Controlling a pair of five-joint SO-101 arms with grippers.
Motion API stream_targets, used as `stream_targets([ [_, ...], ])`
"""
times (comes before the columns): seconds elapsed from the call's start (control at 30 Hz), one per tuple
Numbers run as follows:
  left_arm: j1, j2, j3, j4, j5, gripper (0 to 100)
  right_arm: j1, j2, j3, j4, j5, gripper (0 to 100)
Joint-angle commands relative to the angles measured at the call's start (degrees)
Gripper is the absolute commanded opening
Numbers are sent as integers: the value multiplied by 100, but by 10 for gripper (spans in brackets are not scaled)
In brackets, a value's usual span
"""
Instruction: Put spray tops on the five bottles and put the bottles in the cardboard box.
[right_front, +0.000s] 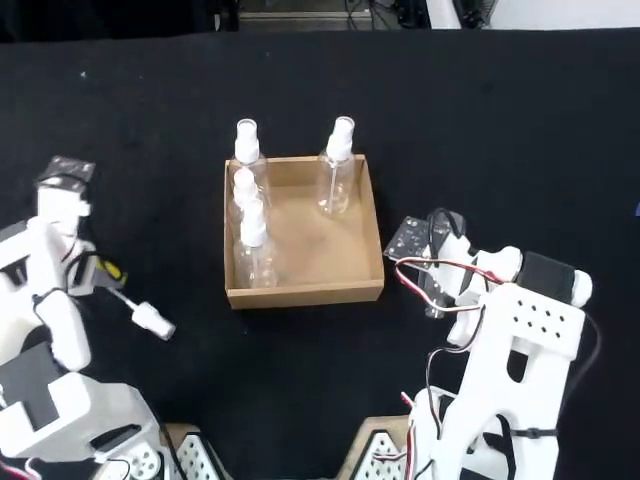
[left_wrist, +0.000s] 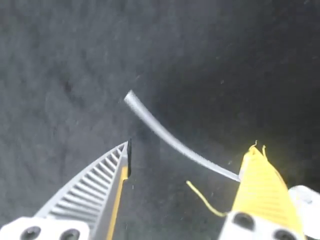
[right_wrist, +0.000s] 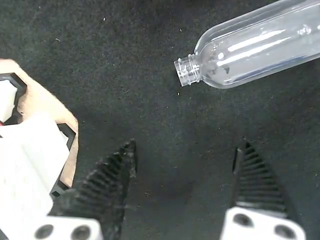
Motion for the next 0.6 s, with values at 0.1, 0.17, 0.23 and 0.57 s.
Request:
stream_targets([
  [0.1,-1086,-97,-4,-26,-633,339,158,-171,-13,-35,0,283],
  [0.17,-1358,-97,-66,369,-1029,339,158,-171,-13,-35,0,283],
  [0.23,-1552,-97,-127,897,-1503,339,158,-171,-13,-35,0,283],
  [0.57,-1464,-97,-2466,3385,-2031,339,167,-171,-13,-35,0,283],
])
